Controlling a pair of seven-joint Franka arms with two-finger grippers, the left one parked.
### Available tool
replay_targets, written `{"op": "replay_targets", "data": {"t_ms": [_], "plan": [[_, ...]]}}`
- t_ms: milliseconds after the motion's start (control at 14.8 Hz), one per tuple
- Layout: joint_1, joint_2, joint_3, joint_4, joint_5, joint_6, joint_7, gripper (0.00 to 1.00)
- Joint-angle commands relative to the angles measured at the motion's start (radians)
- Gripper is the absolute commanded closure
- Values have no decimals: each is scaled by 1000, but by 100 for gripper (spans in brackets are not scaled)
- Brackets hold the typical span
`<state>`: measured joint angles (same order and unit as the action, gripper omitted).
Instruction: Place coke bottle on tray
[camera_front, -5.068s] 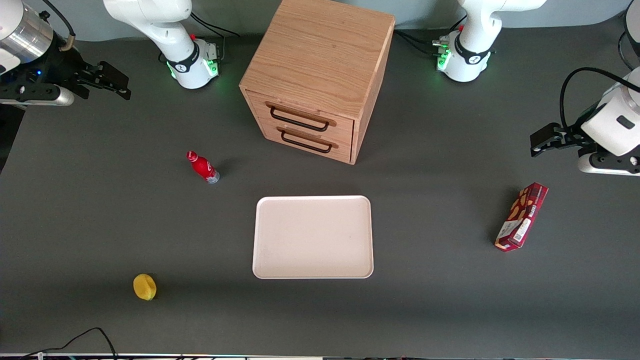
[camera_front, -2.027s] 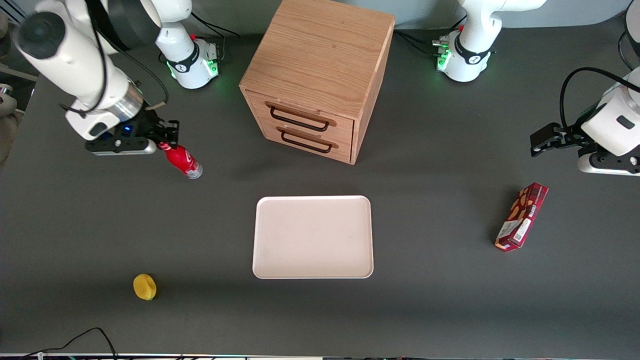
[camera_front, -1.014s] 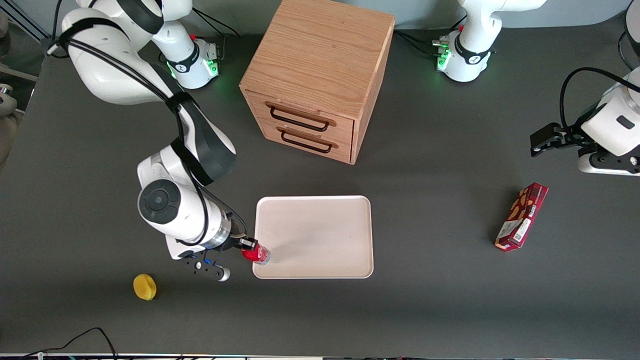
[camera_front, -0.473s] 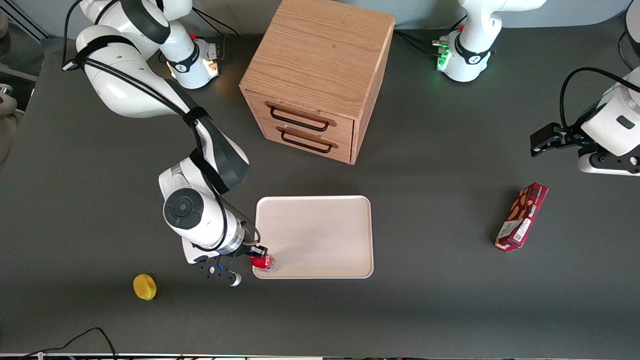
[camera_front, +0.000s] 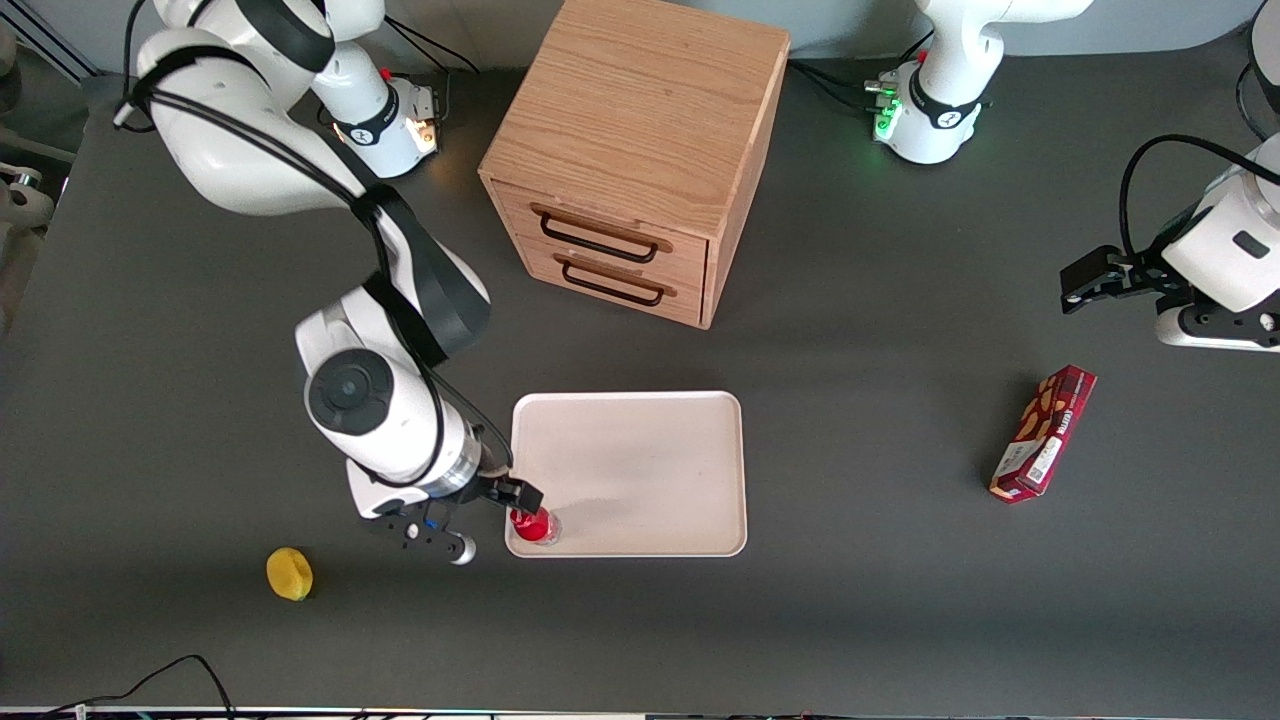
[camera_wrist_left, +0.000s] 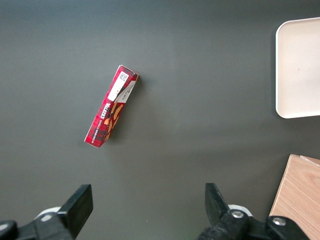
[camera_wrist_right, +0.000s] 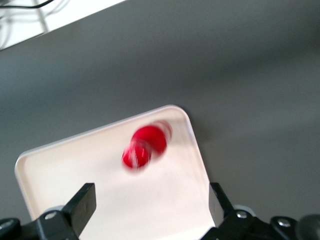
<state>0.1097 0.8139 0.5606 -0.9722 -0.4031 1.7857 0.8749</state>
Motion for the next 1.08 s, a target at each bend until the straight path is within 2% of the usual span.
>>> {"op": "replay_targets", "data": {"t_ms": [0,68,135,203,338,405,541,743,1014], "plan": [[-68,-267,62,-87,-6,-259,-124,0],[-91,-362,65,-138,13,-316,-178,0],[-135,-463,52,-193,114,-362,-251,0],[-165,-575,-9,-262,229,-397,-339,0],[-136,-816,-245,-479,390,-393,-520,0],[-134,-900,-311,-584,430,-379,-590,0],[-134,-1037,-395,-776,437,-333,-687,0],[-134,-1162,-435,-982,437,-235,-728,0],[-133,-1133,-436,-930,446,-244,-700,0]]}}
